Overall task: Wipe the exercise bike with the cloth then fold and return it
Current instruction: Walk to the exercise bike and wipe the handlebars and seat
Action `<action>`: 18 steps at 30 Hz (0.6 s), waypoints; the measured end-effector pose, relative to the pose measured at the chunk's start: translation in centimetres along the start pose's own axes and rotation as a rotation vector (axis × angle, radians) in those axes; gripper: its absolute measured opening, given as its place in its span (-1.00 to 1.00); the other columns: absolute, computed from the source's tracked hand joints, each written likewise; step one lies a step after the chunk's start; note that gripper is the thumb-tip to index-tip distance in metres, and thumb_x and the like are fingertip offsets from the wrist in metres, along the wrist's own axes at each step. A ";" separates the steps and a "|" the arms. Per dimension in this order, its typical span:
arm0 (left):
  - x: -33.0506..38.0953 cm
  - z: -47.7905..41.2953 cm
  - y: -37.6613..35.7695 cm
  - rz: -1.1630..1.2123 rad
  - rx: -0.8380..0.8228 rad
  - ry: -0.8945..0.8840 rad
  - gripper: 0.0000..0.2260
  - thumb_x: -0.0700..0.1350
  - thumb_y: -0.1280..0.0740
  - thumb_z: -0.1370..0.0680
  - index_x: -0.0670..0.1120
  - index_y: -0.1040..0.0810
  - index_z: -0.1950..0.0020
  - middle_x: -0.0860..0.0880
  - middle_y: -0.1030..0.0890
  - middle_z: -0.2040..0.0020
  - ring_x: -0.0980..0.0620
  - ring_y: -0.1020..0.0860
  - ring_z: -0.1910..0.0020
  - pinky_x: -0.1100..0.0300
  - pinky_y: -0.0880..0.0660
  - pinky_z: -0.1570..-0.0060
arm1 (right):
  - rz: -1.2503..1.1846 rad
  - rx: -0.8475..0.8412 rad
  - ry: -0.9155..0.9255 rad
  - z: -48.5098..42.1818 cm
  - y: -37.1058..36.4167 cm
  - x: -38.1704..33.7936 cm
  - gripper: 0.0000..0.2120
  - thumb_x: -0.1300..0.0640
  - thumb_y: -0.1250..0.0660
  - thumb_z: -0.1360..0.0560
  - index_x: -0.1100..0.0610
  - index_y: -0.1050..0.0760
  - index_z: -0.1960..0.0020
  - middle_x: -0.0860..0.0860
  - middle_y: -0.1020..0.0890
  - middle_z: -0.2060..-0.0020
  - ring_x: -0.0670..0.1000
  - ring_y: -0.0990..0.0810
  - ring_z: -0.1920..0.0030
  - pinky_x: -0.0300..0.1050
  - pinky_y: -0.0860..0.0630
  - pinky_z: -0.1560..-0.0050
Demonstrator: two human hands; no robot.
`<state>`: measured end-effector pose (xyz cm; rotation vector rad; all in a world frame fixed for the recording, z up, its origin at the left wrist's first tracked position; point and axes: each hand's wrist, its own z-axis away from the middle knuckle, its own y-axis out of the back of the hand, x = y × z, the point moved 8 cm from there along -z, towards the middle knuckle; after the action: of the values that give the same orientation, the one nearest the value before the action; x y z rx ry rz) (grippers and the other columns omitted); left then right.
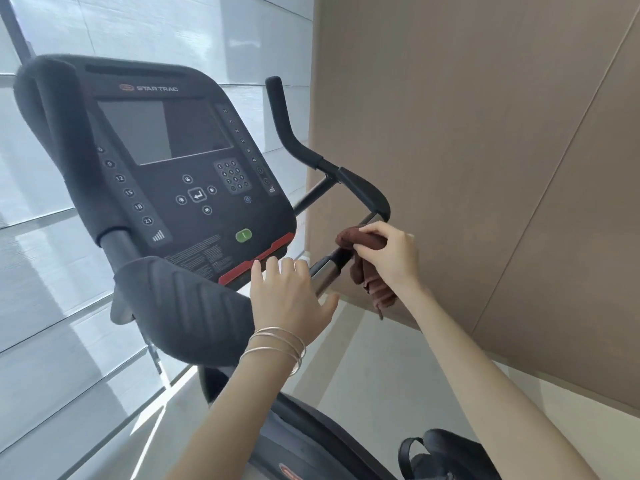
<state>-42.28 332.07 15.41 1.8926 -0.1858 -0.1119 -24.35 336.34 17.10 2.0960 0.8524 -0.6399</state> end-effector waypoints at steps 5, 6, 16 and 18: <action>2.1 -3.1 -2.2 -0.055 -0.052 0.048 -0.51 0.31 -0.11 -0.49 -0.07 -0.39 -0.13 -0.03 -0.53 -0.06 -0.10 -0.48 -0.10 -0.06 -0.35 -0.27 | 0.010 0.007 -0.012 -3.5 -0.2 4.7 -0.84 0.03 -0.42 -0.43 0.00 -0.62 0.00 -0.10 -0.67 0.15 -0.12 -0.61 0.11 -0.42 -0.45 0.10; 2.4 -3.6 -2.5 -0.044 -0.039 0.059 -0.53 0.31 -0.11 -0.49 -0.06 -0.38 -0.10 -0.03 -0.52 -0.03 -0.09 -0.48 -0.06 -0.02 -0.38 -0.20 | 0.008 0.005 0.022 -3.7 -0.7 5.0 -0.82 0.03 -0.41 -0.43 0.00 -0.61 -0.02 -0.11 -0.65 0.12 -0.13 -0.59 0.11 -0.45 -0.43 0.08; 4.8 -7.2 -4.2 -0.042 -0.030 0.125 -0.57 0.32 -0.10 -0.49 0.00 -0.32 -0.11 0.05 -0.43 0.14 0.03 -0.37 0.23 0.15 -0.27 0.32 | -0.066 -0.006 0.018 -8.4 -0.5 9.1 -0.84 0.07 -0.39 -0.44 0.01 -0.61 -0.03 -0.12 -0.67 0.08 -0.07 -0.60 0.03 -0.09 -0.57 -0.04; 4.7 -7.2 -4.5 -0.041 -0.031 0.137 -0.59 0.32 -0.10 -0.49 0.03 -0.31 -0.12 0.07 -0.42 0.18 0.03 -0.42 0.26 0.18 -0.31 0.35 | -0.115 0.022 0.039 -6.9 -0.7 9.1 -0.81 0.07 -0.41 -0.44 0.00 -0.59 -0.05 -0.19 -0.62 0.05 -0.10 -0.58 0.01 -0.28 -0.53 -0.07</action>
<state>-36.11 339.37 13.57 1.8664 -0.0517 -0.0130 -17.86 345.48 14.62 2.0968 0.9983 -0.6732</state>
